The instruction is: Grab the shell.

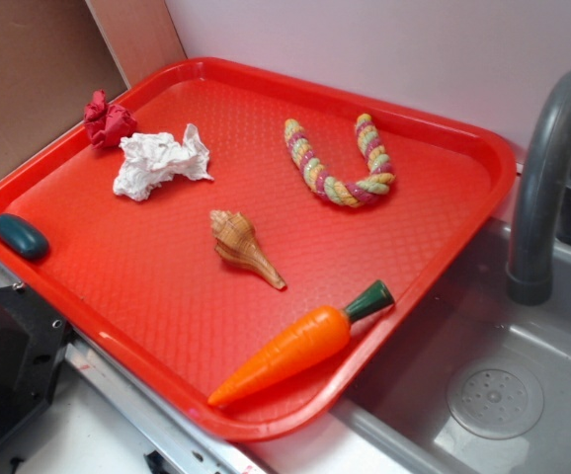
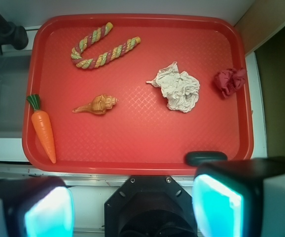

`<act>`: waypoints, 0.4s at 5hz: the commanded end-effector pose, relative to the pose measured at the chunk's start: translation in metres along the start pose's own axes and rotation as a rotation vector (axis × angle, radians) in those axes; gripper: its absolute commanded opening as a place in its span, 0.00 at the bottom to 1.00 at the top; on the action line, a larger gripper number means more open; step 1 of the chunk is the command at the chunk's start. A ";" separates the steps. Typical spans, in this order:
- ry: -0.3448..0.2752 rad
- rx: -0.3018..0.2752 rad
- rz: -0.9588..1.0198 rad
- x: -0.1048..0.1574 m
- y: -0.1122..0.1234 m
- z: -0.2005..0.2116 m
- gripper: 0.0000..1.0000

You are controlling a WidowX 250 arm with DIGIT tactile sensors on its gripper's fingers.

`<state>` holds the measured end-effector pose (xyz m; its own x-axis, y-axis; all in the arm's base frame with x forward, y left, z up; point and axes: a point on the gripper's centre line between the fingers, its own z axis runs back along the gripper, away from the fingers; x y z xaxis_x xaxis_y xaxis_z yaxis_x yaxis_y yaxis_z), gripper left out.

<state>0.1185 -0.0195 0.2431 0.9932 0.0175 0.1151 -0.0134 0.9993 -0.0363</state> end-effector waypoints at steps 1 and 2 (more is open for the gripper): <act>0.000 0.000 0.000 0.000 0.000 0.000 1.00; 0.102 0.038 -0.255 0.029 -0.018 -0.004 1.00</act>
<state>0.1463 -0.0371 0.2327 0.9747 -0.2224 -0.0225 0.2228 0.9748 0.0144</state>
